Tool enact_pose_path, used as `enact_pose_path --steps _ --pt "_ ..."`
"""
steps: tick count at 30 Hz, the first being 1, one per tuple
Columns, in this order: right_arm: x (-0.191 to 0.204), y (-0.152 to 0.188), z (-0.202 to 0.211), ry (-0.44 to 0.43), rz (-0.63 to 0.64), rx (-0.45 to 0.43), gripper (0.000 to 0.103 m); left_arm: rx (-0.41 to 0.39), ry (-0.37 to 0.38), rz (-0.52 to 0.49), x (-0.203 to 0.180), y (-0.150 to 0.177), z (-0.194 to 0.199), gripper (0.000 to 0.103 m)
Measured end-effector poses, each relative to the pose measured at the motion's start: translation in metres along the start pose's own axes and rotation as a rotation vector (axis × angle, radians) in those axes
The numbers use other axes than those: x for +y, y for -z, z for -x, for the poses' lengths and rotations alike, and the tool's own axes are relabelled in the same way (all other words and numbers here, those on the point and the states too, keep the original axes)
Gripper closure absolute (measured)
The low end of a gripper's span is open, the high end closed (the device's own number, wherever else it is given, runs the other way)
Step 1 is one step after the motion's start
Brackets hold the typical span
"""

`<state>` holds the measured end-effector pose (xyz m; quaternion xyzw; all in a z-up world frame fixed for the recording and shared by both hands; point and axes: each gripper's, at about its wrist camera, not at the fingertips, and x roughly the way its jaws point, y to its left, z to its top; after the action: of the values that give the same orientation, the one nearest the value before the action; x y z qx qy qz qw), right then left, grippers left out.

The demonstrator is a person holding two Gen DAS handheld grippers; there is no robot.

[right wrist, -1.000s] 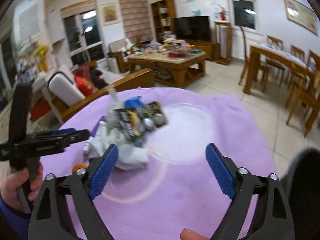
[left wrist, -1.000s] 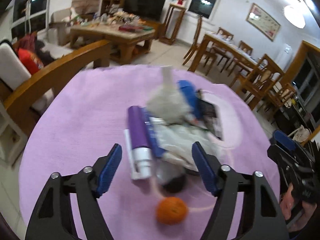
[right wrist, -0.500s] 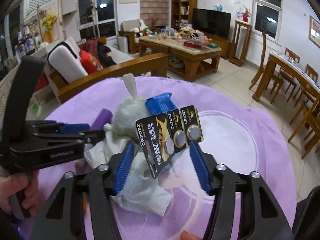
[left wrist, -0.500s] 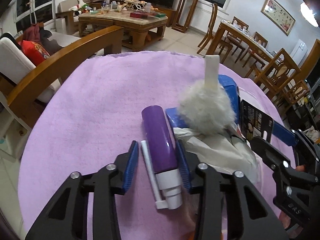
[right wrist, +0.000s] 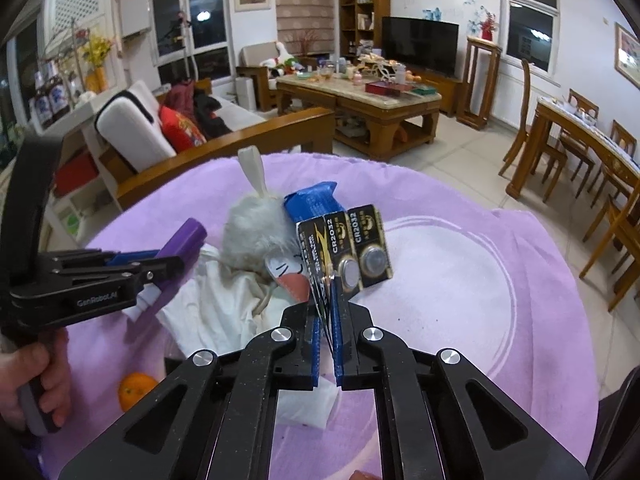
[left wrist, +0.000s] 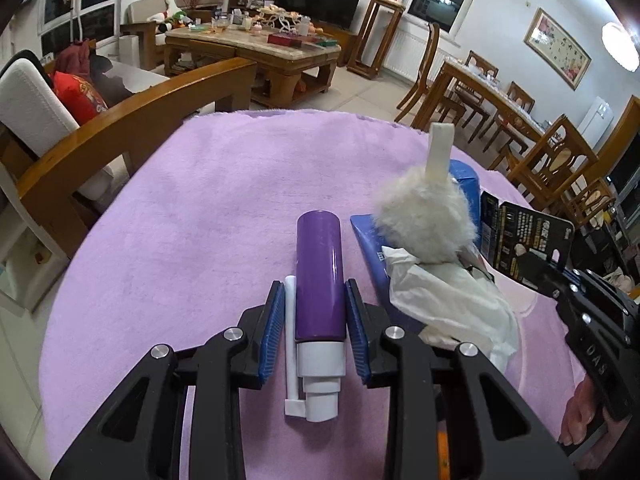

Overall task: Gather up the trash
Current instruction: 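Grasp the purple spray bottle with left gripper while right gripper grasps battery card, then carry bottle and battery card over the black bin and open both grippers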

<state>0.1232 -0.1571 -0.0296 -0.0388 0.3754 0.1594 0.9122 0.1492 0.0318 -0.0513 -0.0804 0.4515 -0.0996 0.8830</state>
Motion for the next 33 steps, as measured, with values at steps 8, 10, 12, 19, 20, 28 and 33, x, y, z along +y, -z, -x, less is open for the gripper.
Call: enact_pose_path --steps 8,10,12,19,20,28,33 --pt "-0.01 0.008 0.052 -0.037 -0.043 -0.079 0.098 -0.082 0.042 -0.042 -0.022 0.002 0.042 0.078" --pt "-0.01 0.009 0.062 -0.036 -0.049 -0.089 0.1 -0.098 0.058 -0.062 -0.035 0.002 0.051 0.078" --pt "-0.015 0.011 0.071 -0.036 -0.053 -0.087 0.1 -0.111 0.07 -0.084 -0.049 0.001 0.057 0.078" --pt "-0.029 0.017 0.066 -0.074 -0.081 -0.038 0.1 -0.123 0.102 -0.119 -0.079 0.006 0.06 0.078" --pt "-0.029 0.016 0.059 -0.077 -0.078 -0.022 0.099 -0.122 0.105 -0.12 -0.08 0.007 0.06 0.078" --pt "-0.017 0.011 0.026 -0.089 -0.072 0.028 0.094 -0.103 0.114 -0.119 -0.073 0.012 0.055 0.078" --pt "-0.012 0.01 0.018 -0.038 -0.056 0.023 0.099 -0.105 0.128 -0.109 -0.067 0.014 0.051 0.078"
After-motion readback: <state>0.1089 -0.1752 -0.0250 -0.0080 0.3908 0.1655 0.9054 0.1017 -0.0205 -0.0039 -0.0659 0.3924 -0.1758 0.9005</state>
